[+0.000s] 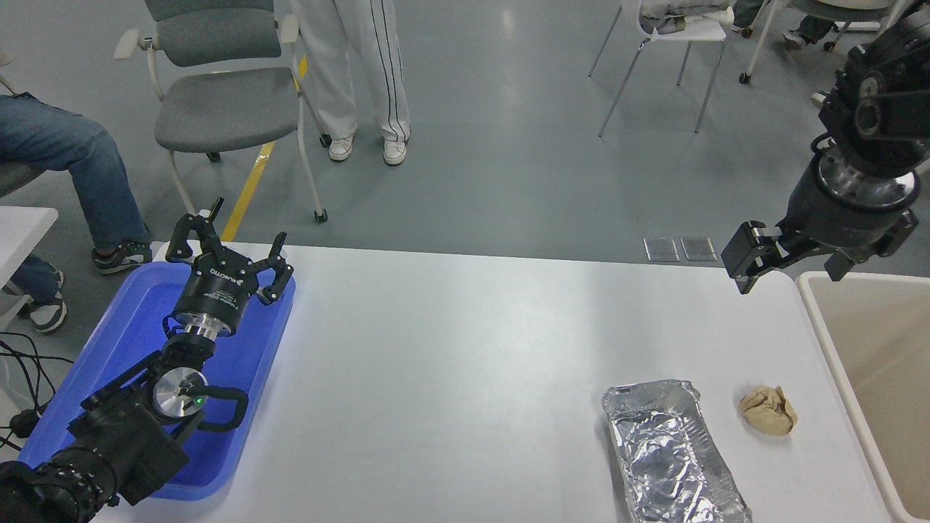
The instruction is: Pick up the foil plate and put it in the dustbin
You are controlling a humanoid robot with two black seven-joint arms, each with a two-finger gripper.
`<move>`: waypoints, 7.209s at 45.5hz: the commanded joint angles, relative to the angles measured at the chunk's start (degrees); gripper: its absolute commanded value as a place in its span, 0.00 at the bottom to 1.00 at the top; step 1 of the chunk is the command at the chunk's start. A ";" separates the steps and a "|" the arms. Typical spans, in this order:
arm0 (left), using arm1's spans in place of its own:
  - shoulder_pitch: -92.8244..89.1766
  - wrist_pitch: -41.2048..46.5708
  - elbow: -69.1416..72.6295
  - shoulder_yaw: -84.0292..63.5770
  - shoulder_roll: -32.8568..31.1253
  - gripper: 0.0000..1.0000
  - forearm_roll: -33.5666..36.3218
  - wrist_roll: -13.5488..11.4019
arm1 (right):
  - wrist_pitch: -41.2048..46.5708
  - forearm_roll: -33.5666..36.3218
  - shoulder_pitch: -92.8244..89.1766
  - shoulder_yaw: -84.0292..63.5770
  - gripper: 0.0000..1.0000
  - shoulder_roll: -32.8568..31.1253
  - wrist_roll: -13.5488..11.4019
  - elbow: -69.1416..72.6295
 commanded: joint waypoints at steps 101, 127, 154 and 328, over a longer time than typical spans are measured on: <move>0.05 0.05 0.00 -0.17 0.00 1.00 -0.07 0.00 | 0.00 0.09 -1.12 2.39 1.00 -0.64 0.01 0.10; -0.04 -0.03 0.00 -0.08 0.00 1.00 -0.07 0.00 | -0.52 -0.35 -11.75 4.23 1.00 -1.87 -0.07 0.01; 0.05 0.05 0.00 -0.08 0.00 1.00 -0.07 0.00 | -15.99 -8.61 -25.38 14.61 0.98 -1.96 -0.34 0.10; -0.04 -0.03 0.00 -0.08 0.00 1.00 -0.07 0.00 | 0.00 5.36 -24.34 15.05 0.00 -5.30 -1.22 -4.04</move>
